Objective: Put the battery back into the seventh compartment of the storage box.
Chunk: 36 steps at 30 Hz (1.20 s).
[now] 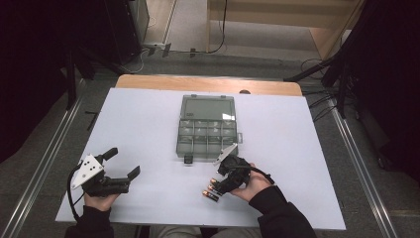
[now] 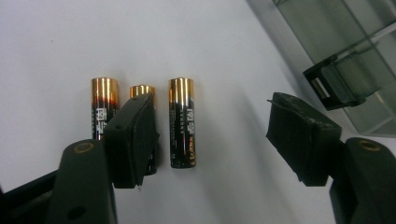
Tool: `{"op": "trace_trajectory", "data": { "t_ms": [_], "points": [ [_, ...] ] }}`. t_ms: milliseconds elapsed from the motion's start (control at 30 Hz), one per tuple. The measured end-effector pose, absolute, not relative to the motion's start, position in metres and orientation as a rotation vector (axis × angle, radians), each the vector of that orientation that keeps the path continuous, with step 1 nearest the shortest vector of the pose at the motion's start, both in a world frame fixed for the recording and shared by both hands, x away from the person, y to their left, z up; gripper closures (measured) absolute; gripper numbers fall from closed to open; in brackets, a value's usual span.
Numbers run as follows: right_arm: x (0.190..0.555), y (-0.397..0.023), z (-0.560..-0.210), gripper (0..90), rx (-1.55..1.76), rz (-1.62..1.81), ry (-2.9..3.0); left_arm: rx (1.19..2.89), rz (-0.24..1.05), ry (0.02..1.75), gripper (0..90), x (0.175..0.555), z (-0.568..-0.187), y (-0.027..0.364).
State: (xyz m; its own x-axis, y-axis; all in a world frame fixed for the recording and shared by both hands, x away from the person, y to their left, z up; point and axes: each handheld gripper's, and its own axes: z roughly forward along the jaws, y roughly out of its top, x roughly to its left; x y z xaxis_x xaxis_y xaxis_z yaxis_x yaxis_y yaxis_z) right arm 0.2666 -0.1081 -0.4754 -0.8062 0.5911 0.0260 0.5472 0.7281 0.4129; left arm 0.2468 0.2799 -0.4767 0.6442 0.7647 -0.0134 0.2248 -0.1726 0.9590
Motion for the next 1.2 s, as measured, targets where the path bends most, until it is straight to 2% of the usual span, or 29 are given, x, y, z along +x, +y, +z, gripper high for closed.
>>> {"op": "trace_trajectory", "data": {
  "t_ms": [200, 267, 333, 400, 433, 467, 500, 567, 1200],
  "points": [
    [0.2676, -0.1035, -0.4777, 46.9, 0.922, 0.568, 2.863, 1.719, 0.588, 0.81, 0.8, 0.2468, -0.4767, 0.2798],
    [0.268, -0.1031, -0.4785, 48.6, 0.93, 0.567, 2.874, 1.719, 0.588, 0.81, 0.8, 0.2468, -0.4767, 0.2799],
    [0.2699, -0.1025, -0.4807, 56.8, 0.957, 0.552, 2.907, 1.719, 0.589, 0.809, 0.8, 0.2467, -0.4765, 0.2802],
    [0.2704, -0.1022, -0.4816, 62.5, 0.961, 0.539, 2.916, 1.719, 0.589, 0.809, 0.7, 0.2468, -0.4765, 0.2802],
    [0.2704, -0.1022, -0.4816, 62.5, 0.961, 0.539, 2.916, 1.719, 0.589, 0.809, 0.8, 0.2468, -0.4765, 0.2802],
    [0.2703, -0.1016, -0.4819, 68.6, 0.958, 0.534, 2.917, 1.719, 0.587, 0.809, 0.8, 0.2469, -0.4767, 0.28],
    [0.2703, -0.1016, -0.4819, 68.6, 0.958, 0.534, 2.917, 1.719, 0.587, 0.809, 0.7, 0.2469, -0.4767, 0.28],
    [0.2705, -0.101, -0.4818, 76.7, 0.971, 0.511, 2.896, 1.719, 0.585, 0.809, 0.8, 0.2467, -0.4767, 0.2797],
    [0.2709, -0.106, -0.4728, 78.2, 1.094, 0.581, 2.839, 1.722, 0.583, 0.808, 0.8, 0.247, -0.477, 0.2796]
  ]
}}
